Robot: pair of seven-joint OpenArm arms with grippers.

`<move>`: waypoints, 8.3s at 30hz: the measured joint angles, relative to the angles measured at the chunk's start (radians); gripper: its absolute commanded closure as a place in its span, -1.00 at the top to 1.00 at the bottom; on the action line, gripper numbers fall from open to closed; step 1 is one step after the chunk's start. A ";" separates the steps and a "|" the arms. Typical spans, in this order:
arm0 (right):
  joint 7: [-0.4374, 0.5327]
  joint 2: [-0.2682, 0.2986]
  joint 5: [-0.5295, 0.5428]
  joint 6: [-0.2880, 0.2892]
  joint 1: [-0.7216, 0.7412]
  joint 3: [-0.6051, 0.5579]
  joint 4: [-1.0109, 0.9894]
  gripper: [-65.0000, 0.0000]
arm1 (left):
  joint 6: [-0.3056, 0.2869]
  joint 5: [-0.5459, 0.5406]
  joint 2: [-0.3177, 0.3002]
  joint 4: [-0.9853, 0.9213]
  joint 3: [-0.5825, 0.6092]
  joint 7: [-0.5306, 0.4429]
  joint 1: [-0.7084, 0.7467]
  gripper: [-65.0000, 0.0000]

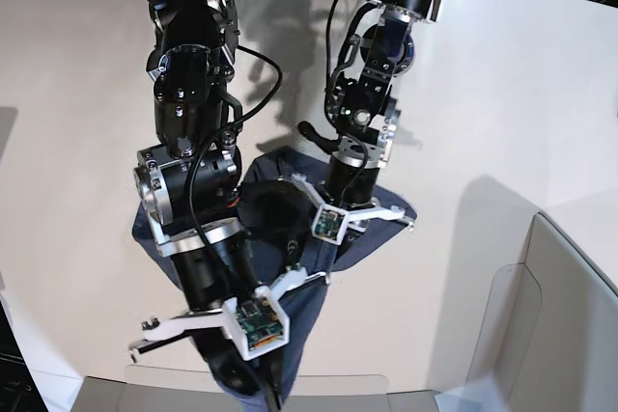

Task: Layout the t-shirt on the table in an organized manner, then fold the t-shirt properly
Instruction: 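Spread the grippers apart to stretch the shirt between them, then swing the stretched shirt forward and lower it onto the table, then drag the shirt collar edge with both grippers to spread it flat, then release the shirt with the left gripper and regrasp its shoulder edge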

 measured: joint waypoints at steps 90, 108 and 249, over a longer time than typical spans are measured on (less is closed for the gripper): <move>0.115 0.156 0.397 -0.143 -0.704 -0.192 -0.069 -1.00 | -0.005 0.002 -0.016 0.454 -0.169 -0.204 0.465 -1.00; -0.317 0.317 0.452 -0.106 -0.573 0.453 -0.118 -1.00 | -0.036 -0.006 -0.203 0.453 0.075 0.192 0.714 -1.00; -0.203 0.543 0.396 -0.191 -0.704 0.360 -0.424 -1.00 | -0.377 -0.253 -0.138 0.183 0.077 0.407 0.400 -0.98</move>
